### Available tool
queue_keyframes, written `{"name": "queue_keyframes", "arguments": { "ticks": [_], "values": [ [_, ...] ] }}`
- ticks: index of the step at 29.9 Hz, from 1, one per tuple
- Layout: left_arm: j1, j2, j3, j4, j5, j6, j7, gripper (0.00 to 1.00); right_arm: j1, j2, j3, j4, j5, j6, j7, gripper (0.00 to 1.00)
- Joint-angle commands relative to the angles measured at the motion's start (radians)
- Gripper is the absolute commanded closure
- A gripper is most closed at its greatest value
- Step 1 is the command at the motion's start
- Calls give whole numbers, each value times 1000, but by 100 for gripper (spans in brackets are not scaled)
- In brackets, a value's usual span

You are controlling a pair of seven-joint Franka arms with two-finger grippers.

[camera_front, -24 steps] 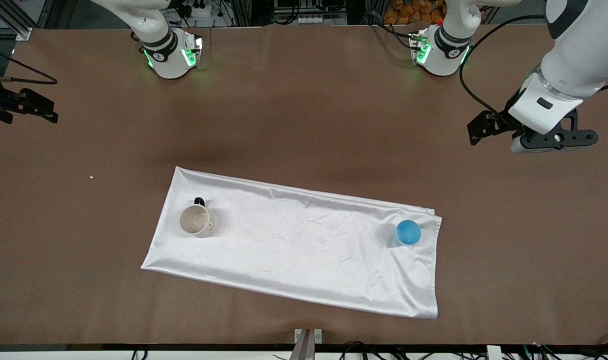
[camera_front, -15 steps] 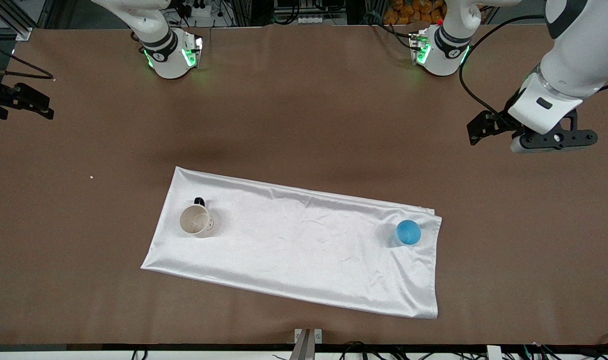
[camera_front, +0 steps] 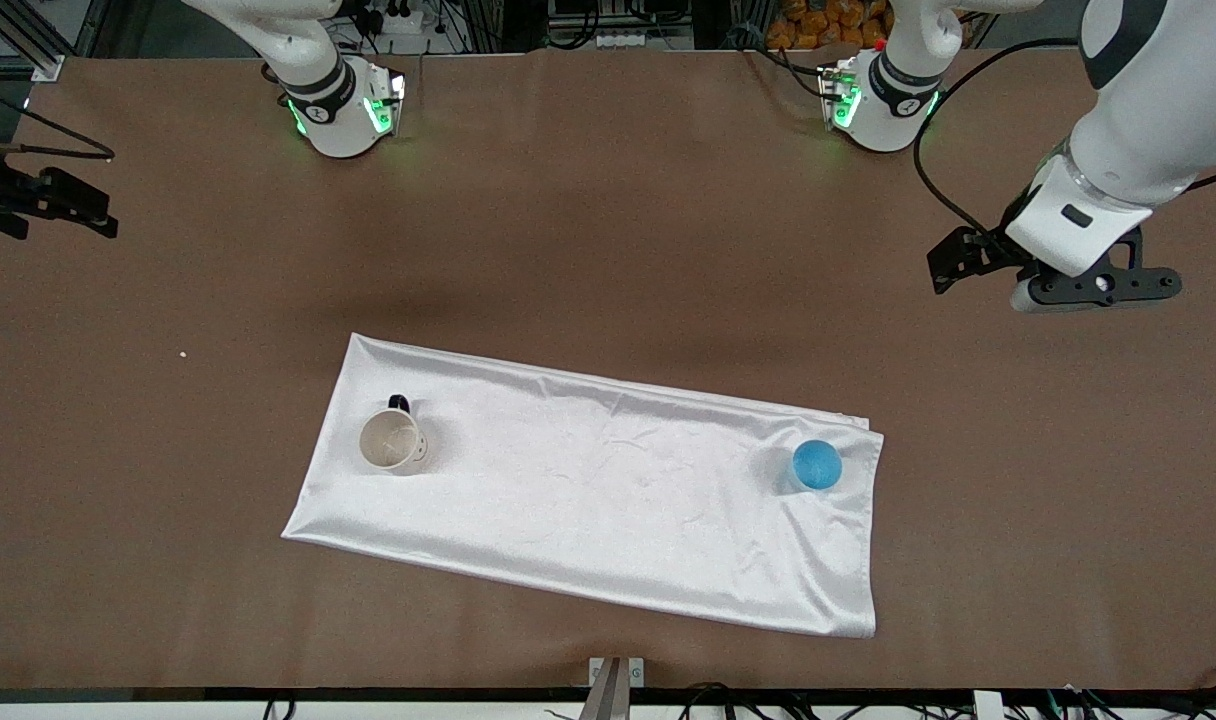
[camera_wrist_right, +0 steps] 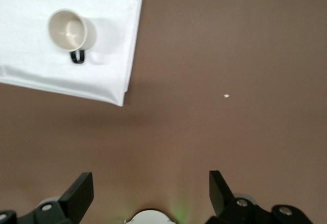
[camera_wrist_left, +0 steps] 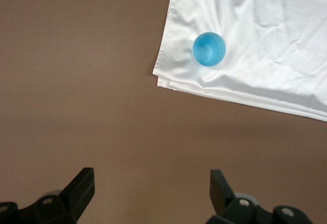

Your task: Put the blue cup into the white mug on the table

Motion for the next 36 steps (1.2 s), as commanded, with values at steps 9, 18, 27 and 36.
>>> {"name": "queue_keyframes", "arguments": {
  "ticks": [9, 18, 27, 36],
  "values": [
    [-20, 80, -26, 35, -4, 55, 15, 0, 60, -12, 14, -152, 65, 130, 49, 0],
    [-31, 220, -55, 124, -1, 67, 29, 0, 154, -17, 14, -277, 61, 284, 152, 0],
    [-45, 329, -56, 143, -1, 175, 38, 0, 269, -8, 14, -451, 50, 538, 273, 0],
    [-85, 441, -56, 141, 1, 300, 38, 0, 382, 118, 14, -513, -11, 765, 399, 0]
  ]
}}
